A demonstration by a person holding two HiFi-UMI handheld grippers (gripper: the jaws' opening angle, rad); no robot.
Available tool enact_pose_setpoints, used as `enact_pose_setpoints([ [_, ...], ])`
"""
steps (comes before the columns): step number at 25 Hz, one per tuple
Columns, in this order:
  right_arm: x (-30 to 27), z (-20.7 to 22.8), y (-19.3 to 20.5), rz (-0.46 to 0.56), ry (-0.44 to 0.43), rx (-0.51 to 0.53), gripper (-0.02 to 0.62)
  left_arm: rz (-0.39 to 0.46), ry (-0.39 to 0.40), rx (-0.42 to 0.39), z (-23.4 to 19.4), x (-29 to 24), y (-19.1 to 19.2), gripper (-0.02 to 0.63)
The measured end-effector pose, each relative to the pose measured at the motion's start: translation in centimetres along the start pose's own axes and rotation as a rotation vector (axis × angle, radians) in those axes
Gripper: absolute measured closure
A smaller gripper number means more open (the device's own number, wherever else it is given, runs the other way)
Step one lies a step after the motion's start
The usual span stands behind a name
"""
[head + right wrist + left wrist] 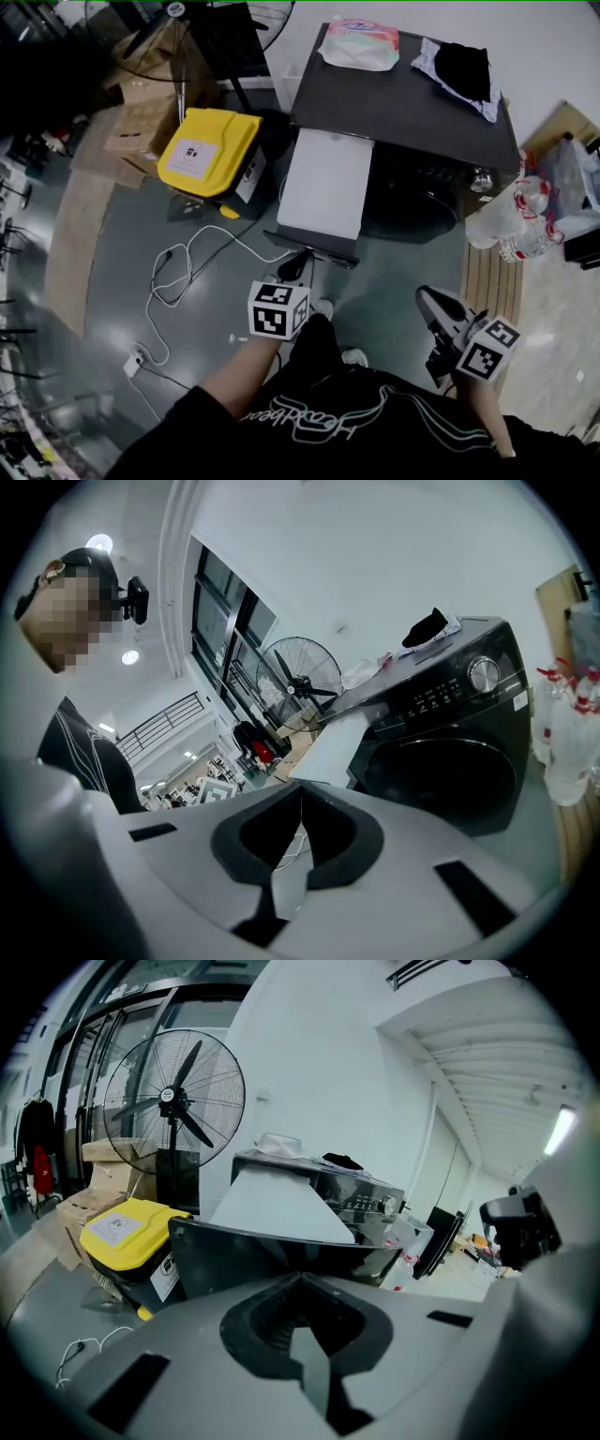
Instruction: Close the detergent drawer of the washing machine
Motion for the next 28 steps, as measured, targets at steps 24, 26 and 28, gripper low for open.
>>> enact_pose_setpoints([
  [24, -0.2, 1.7, -0.7, 0.006, 0.028, -0.019, 0.568, 0.04, 0.04, 0.021, 1.5, -1.1, -2.4, 0.584],
  [26, -0.1, 1.9, -0.8, 0.01, 0.032, -0.021, 0.568, 0.043, 0.031, 0.024, 1.6, -1.3, -2.5, 0.584],
  [28, -0.1, 2.1, -0.9, 0.013, 0.033, -0.023, 0.568, 0.048, 0.03, 0.031, 1.5, -1.4, -2.6, 0.584],
])
Point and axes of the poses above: the fingertips, and each gripper's own axes: x backward along the fingers, z to its right, y out of its underside, the point moved 7 cm from there along x, backward along the fingers, and after that the axes turned 13 degrees about x, right-handed, at the moved point
